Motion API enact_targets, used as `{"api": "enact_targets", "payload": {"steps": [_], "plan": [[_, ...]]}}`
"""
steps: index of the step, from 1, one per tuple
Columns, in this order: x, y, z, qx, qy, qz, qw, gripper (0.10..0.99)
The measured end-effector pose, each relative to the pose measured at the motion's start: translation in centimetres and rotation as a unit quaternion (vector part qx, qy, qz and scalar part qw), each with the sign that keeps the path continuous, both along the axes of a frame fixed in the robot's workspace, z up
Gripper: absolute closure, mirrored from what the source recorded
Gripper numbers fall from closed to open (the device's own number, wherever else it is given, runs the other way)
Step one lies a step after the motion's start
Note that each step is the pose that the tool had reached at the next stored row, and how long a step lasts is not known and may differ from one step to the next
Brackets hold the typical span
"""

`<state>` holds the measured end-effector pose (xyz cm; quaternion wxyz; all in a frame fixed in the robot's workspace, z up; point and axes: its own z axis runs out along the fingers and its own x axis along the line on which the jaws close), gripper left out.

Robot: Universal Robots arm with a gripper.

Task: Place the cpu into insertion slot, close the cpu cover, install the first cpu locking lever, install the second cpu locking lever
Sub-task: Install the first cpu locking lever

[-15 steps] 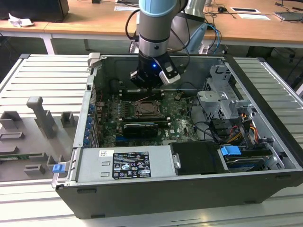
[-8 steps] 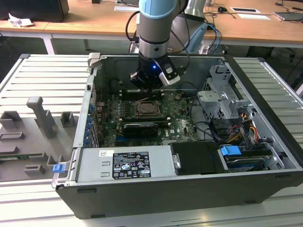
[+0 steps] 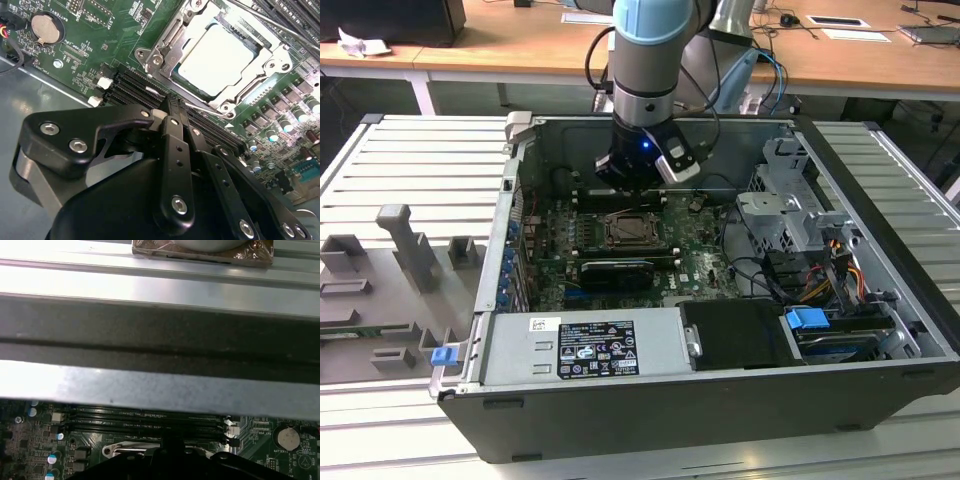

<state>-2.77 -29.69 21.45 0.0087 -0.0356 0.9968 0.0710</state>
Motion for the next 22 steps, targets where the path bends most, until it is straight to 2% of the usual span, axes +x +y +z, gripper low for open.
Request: {"api": "enact_targets", "payload": {"steps": [9, 12, 22], "plan": [[0.0, 0.0, -0.17, 0.0002, -0.0002, 0.0, 1.0, 0.98], [0.0, 0.0, -0.31, 0.0, -0.0011, 0.0, 1.0, 0.98], [0.62, 0.0, -0.73, -0.0012, -0.0017, 0.0, 1.0, 0.98]]}}
